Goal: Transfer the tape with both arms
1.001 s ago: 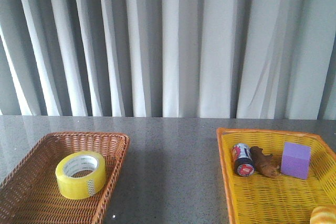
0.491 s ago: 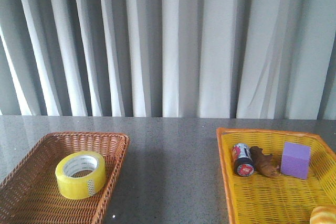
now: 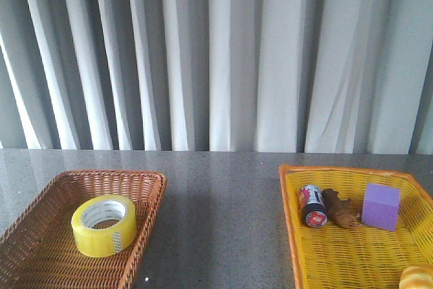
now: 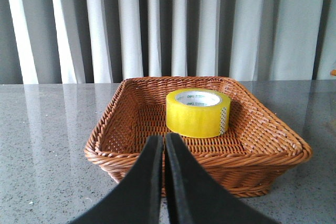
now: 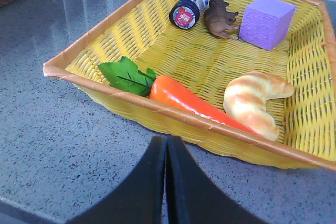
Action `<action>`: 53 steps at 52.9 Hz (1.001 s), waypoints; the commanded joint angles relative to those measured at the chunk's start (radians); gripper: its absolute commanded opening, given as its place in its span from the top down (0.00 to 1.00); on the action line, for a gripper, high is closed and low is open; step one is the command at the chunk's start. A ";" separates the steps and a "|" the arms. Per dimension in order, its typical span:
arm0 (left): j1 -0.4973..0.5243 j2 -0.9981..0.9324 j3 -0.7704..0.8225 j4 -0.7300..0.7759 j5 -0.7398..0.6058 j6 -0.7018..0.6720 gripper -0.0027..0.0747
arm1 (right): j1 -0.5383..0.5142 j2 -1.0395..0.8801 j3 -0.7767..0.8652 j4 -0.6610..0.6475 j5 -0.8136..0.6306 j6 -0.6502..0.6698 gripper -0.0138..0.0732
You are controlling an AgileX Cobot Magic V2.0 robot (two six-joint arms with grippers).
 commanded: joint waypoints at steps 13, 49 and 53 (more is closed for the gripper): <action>0.001 -0.017 -0.029 -0.007 -0.083 -0.010 0.97 | -0.004 0.013 -0.026 -0.015 -0.070 0.000 0.85; 0.001 -0.017 -0.029 -0.007 -0.081 -0.010 0.97 | -0.214 -0.280 0.321 0.075 -0.348 -0.004 0.85; 0.001 -0.017 -0.029 -0.007 -0.081 -0.010 0.97 | -0.314 -0.295 0.347 0.087 -0.398 -0.002 0.85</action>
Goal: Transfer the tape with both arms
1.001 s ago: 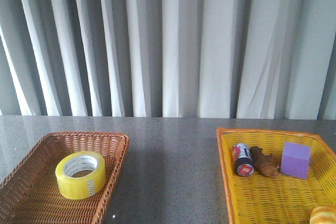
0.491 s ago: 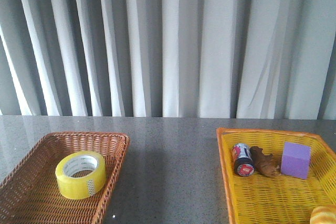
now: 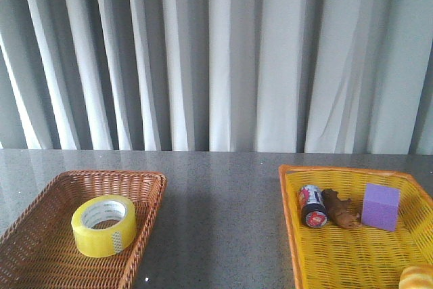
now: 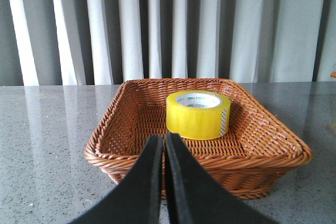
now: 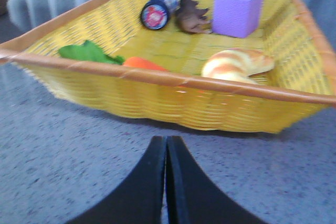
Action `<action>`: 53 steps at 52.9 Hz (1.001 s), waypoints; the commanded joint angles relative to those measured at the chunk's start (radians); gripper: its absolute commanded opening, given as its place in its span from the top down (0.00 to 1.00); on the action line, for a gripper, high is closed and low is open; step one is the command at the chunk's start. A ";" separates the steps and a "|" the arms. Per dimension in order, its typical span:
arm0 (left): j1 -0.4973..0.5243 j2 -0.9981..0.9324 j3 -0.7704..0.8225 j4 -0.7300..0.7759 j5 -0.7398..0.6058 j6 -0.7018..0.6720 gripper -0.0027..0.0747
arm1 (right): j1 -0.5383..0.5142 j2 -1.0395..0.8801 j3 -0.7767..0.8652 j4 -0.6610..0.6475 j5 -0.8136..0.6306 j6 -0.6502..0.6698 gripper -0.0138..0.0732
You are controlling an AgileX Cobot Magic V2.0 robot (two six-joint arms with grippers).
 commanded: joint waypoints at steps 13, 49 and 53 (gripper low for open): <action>0.001 -0.017 -0.030 -0.007 -0.075 -0.010 0.97 | -0.215 -0.022 0.043 0.108 -0.261 -0.025 0.85; 0.001 -0.017 -0.030 -0.007 -0.075 -0.010 0.97 | -0.215 -0.022 0.042 0.124 -0.309 -0.032 0.85; 0.001 -0.017 -0.030 -0.007 -0.075 -0.010 0.97 | -0.215 -0.022 0.042 0.124 -0.309 -0.033 0.85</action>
